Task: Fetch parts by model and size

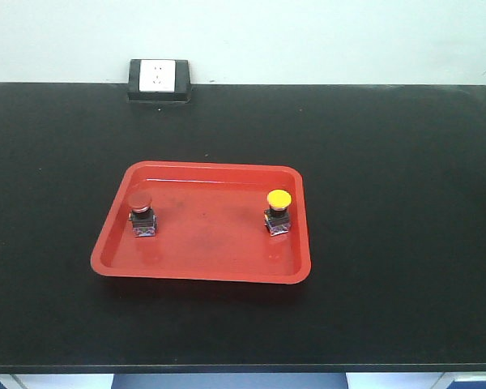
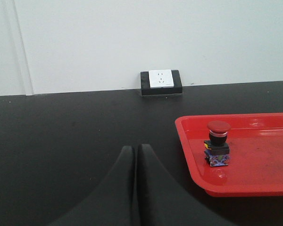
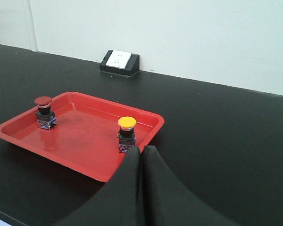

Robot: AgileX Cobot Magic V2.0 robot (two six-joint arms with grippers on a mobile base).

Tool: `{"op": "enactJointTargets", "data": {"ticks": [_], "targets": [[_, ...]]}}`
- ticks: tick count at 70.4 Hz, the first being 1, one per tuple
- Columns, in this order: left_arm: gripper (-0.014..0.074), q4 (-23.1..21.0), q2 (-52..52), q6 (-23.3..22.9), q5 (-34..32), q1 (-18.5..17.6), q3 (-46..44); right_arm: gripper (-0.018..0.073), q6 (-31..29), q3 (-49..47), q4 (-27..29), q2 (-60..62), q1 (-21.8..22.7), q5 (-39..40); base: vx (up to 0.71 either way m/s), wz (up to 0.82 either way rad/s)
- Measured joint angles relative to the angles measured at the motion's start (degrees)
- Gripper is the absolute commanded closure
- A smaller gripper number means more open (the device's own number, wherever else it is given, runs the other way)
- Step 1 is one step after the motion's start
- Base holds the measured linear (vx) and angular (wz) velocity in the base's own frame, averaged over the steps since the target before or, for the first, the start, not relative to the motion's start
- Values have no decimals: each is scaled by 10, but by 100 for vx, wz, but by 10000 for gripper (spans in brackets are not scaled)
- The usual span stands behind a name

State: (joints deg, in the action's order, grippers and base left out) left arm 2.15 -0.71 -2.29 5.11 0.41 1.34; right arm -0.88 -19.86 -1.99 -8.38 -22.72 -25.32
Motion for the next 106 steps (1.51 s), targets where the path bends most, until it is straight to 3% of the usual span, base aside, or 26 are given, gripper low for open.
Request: {"op": "enactJointTargets", "data": {"ticks": [42, 49, 62, 74, 92, 106], "targets": [[604, 1, 0, 0, 0, 0, 0, 569, 0, 0, 0, 0, 1, 0, 0, 0], [604, 1, 0, 0, 0, 0, 0, 569, 0, 0, 1, 0, 27, 6, 0, 0], [604, 1, 0, 0, 0, 0, 0, 569, 0, 1, -13, 0, 119, 17, 0, 0], [604, 1, 0, 0, 0, 0, 0, 569, 0, 53, -26, 1, 190, 71, 0, 0], [604, 1, 0, 0, 0, 0, 0, 569, 9, 173, -32, 72, 198, 194, 0, 0], [604, 1, 0, 0, 1, 0, 0, 569, 59, 214, -32, 89, 198, 214, 0, 0]]}}
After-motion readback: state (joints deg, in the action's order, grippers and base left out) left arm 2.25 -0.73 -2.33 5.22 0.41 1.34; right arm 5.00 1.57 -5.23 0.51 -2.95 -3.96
